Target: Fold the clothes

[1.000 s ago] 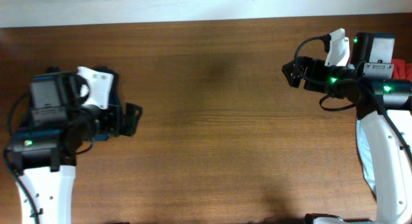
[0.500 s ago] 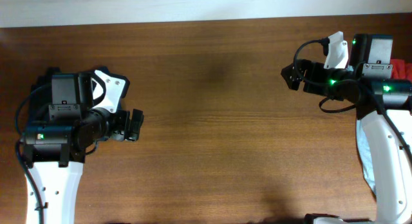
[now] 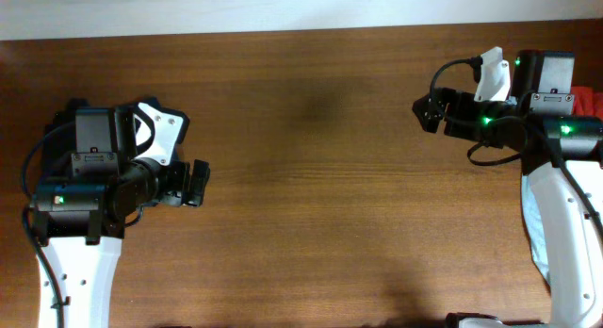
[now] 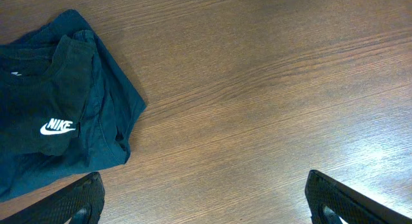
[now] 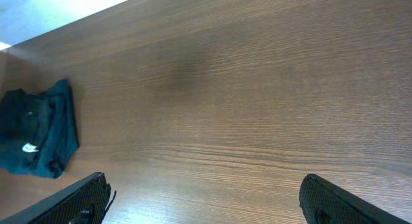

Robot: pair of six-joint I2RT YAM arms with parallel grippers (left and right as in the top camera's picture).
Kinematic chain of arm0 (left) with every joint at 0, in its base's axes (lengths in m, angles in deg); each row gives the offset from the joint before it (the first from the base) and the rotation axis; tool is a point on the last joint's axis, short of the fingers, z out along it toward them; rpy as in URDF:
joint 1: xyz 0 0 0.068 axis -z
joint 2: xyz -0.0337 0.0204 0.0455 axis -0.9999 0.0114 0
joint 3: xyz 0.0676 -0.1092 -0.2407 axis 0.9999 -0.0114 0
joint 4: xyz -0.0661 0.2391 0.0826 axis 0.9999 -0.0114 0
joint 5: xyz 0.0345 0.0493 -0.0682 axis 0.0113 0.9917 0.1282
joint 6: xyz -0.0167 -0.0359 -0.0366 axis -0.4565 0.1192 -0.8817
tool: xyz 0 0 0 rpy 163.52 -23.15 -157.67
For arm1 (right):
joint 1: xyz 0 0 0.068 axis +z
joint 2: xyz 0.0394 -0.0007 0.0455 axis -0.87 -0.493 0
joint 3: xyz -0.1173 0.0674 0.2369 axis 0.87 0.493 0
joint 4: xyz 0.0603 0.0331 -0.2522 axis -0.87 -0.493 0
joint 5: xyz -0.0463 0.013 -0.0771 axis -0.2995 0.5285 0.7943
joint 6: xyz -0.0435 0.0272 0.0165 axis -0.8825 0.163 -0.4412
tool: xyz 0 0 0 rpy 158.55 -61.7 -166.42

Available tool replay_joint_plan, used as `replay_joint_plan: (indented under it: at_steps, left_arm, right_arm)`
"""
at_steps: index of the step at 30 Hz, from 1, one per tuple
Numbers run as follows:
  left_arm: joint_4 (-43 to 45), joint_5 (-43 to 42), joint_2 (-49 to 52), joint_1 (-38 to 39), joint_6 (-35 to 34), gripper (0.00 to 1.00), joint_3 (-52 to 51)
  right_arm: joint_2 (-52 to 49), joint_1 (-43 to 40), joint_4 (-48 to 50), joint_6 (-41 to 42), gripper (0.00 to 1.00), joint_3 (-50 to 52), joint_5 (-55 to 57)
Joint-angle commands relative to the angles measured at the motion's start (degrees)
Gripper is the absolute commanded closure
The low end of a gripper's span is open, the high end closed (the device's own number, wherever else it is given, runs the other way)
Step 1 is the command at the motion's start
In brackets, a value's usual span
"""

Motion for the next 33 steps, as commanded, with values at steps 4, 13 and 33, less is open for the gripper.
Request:
replay_joint_plan:
  at_steps: [4,13,33]
  left_arm:
    - [-0.1,0.6,0.0,0.2,0.9,0.01,0.3]
    - [-0.1,0.7,0.0,0.2,0.9,0.01,0.3]
    - [-0.1,0.6,0.0,0.2,0.9,0.01,0.3]
  right_arm:
    - [6.8,1.4,3.8,-1.3,0.01,-0.8,12.6]
    - [23.5,8.5,6.3,-13.3,0.01,7.6,29.1]
    - [69.3,6.1,34.1,-13.1,0.01,69.7,31.0]
